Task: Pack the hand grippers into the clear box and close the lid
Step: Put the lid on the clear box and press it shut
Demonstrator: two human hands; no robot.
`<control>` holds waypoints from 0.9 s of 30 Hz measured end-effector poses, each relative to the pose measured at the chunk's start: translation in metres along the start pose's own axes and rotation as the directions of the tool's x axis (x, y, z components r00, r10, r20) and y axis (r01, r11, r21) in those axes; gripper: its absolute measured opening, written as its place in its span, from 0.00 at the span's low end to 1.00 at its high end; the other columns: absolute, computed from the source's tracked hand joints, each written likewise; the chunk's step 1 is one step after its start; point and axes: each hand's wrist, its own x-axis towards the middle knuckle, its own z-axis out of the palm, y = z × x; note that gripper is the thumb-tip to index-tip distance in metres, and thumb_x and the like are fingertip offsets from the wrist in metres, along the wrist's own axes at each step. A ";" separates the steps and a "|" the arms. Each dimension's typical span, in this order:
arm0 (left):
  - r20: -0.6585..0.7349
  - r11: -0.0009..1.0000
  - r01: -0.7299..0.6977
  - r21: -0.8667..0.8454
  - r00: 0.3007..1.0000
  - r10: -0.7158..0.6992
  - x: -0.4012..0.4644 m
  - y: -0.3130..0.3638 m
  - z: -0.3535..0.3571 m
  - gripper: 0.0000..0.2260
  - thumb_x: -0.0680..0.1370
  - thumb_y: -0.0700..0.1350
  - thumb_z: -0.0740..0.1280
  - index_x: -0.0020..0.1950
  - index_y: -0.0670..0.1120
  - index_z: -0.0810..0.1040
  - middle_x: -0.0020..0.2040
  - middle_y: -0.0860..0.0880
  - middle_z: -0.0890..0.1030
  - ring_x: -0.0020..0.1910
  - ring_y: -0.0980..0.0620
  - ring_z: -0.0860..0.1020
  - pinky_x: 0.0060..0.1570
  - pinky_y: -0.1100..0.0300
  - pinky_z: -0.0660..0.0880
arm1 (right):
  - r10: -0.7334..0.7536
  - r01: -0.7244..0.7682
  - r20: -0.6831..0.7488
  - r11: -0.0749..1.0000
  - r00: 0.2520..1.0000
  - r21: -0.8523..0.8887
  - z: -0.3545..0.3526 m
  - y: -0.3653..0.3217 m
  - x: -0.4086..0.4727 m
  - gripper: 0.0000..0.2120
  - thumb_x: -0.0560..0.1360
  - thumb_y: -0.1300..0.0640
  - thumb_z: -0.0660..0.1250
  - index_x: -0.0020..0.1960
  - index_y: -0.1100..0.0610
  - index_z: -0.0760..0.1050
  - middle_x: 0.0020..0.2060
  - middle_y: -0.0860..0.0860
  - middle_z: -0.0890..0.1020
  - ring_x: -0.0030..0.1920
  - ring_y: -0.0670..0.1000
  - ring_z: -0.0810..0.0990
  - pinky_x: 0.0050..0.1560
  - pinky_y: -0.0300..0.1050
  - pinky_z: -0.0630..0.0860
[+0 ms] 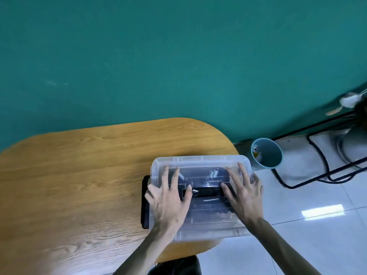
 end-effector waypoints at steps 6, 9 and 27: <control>0.030 1.000 -0.010 0.023 0.999 0.009 -0.010 -0.011 0.010 0.31 0.80 0.67 0.47 0.82 0.58 0.56 0.84 0.55 0.43 0.59 0.38 0.67 0.53 0.46 0.68 | -0.059 0.061 0.061 0.998 0.996 -0.030 0.004 -0.001 -0.003 0.27 0.79 0.36 0.55 0.76 0.44 0.66 0.79 0.52 0.64 0.59 0.67 0.71 0.54 0.64 0.74; 0.053 0.998 -0.027 0.065 0.998 0.024 -0.007 -0.013 0.014 0.32 0.80 0.68 0.45 0.83 0.57 0.53 0.84 0.53 0.40 0.63 0.34 0.67 0.54 0.44 0.69 | -0.052 0.057 0.088 0.997 0.995 -0.057 0.001 -0.003 -0.003 0.28 0.80 0.37 0.53 0.77 0.45 0.65 0.79 0.53 0.63 0.63 0.68 0.70 0.56 0.64 0.74; 0.036 0.964 -0.247 0.096 0.969 0.244 0.031 -0.036 0.014 0.35 0.83 0.63 0.51 0.83 0.45 0.46 0.83 0.41 0.42 0.82 0.41 0.43 0.79 0.41 0.53 | -0.288 0.332 0.273 0.934 0.918 -0.133 0.007 0.026 0.018 0.34 0.85 0.44 0.48 0.80 0.67 0.46 0.78 0.72 0.49 0.79 0.71 0.43 0.77 0.67 0.51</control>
